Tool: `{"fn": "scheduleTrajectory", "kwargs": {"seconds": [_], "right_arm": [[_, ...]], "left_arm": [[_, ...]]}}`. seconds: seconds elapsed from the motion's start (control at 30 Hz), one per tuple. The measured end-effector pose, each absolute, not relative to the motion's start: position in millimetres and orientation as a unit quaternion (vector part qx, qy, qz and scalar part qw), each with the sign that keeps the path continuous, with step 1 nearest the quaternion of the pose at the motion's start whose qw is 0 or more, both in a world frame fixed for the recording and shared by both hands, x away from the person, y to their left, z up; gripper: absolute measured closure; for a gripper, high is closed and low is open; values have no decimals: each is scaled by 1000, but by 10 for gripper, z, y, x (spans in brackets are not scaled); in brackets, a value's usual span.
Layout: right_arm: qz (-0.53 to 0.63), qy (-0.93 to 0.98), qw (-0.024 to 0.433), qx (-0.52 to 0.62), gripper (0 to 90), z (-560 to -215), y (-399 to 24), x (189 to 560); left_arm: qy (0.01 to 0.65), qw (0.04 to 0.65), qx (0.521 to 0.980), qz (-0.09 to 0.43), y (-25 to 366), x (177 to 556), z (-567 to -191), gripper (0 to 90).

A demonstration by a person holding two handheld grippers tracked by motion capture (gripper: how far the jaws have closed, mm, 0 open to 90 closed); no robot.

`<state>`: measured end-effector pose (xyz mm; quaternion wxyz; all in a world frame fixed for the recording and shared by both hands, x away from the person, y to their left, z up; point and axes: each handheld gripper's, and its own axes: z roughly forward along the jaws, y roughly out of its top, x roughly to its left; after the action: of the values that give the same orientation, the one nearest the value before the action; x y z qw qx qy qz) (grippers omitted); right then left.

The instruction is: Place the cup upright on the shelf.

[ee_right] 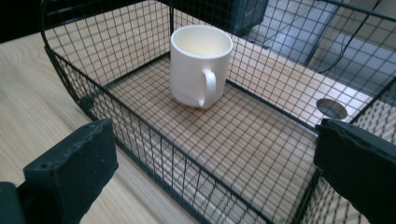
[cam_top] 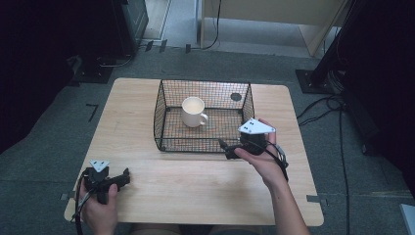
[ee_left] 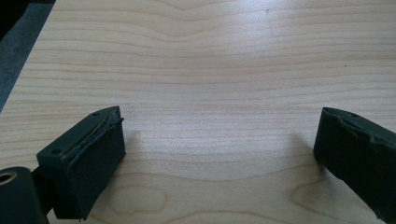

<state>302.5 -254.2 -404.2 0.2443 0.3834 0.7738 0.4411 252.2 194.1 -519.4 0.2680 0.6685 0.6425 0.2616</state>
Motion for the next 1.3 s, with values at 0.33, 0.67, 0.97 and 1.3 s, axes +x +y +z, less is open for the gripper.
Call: {"fn": "scheduleTrajectory", "kwargs": {"seconds": [0.33,0.67,0.97,1.3], "right_arm": [[434,769,243,402,0,-4225,-2791,2755],[424,753,245,439,0,-4428,-3118,2562],[413,740,244,472,0,-4639,-3410,2404],[386,729,248,508,0,-4873,-3735,2252]], "left_arm": [[642,267,669,261,1941,2521,-5193,22],[642,268,669,261,1941,2521,-5193,23],[642,268,669,261,1939,2521,-5194,23],[640,268,672,260,1932,2521,-5193,23]]}}
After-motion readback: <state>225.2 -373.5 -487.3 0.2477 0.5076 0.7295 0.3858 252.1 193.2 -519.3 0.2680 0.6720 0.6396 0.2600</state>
